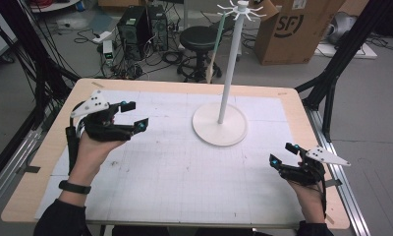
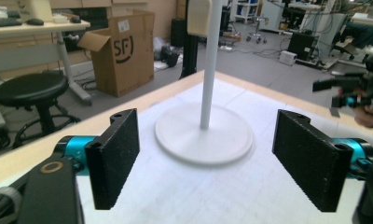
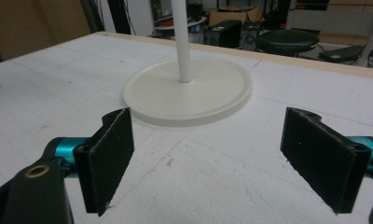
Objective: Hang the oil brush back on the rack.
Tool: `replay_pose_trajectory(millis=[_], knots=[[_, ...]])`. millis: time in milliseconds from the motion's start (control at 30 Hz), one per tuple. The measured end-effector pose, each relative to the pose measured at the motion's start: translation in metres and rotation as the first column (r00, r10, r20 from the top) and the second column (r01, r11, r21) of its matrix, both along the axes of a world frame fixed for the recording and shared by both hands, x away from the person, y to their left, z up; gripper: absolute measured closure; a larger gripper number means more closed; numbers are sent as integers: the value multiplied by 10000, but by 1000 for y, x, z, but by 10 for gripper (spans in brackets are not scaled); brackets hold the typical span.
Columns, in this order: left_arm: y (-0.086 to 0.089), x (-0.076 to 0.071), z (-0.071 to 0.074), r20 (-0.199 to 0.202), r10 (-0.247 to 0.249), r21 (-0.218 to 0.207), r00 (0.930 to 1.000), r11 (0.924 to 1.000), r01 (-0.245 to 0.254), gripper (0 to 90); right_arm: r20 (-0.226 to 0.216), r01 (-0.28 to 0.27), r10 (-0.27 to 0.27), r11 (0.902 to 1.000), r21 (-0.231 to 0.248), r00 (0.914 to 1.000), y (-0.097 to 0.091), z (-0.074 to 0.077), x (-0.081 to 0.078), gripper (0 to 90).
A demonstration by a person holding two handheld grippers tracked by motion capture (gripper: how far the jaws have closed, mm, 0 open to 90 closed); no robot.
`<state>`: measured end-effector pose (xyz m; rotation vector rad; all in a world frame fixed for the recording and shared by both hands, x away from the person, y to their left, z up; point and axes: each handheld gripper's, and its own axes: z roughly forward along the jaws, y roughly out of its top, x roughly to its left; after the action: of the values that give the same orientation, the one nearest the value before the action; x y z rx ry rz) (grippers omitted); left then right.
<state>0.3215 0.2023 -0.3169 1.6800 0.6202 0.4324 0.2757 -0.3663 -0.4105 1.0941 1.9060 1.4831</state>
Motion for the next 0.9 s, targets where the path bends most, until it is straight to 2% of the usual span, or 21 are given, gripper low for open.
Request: replay_pose_trajectory(millis=[133, 233, 300, 400, 633, 900], knots=[[14, -15, -19, 42, 25, 50, 10000, 10000, -25, 215, -74, -21, 22, 10000, 44, 10000, 2, -1, 2, 164], [22, -26, -32, 154, 94, 238, 9998, 9997, -97, 209, -72, -39, 39, 10000, 47, 10000, 4, -1, 3, 164], [29, -31, -40, 104, 86, 119, 9999, 9999, -87, 207, -87, -66, 67, 9999, 99, 9999, 4, -1, 4, 164], [37, -37, -53, 131, 227, 258, 9997, 9994, -230, 203, -83, -83, 84, 9999, 77, 9999, 6, -1, 6, 162], [52, -42, -79, -99, 561, 261, 9984, 9981, -558, 196, -118, -11, 12, 10000, 81, 9999, 5, -1, 6, 162], [60, -42, -90, -189, 598, 198, 9980, 9980, -594, 196, -204, 18, -17, 10000, 27, 9998, 7, -3, 5, 162]])
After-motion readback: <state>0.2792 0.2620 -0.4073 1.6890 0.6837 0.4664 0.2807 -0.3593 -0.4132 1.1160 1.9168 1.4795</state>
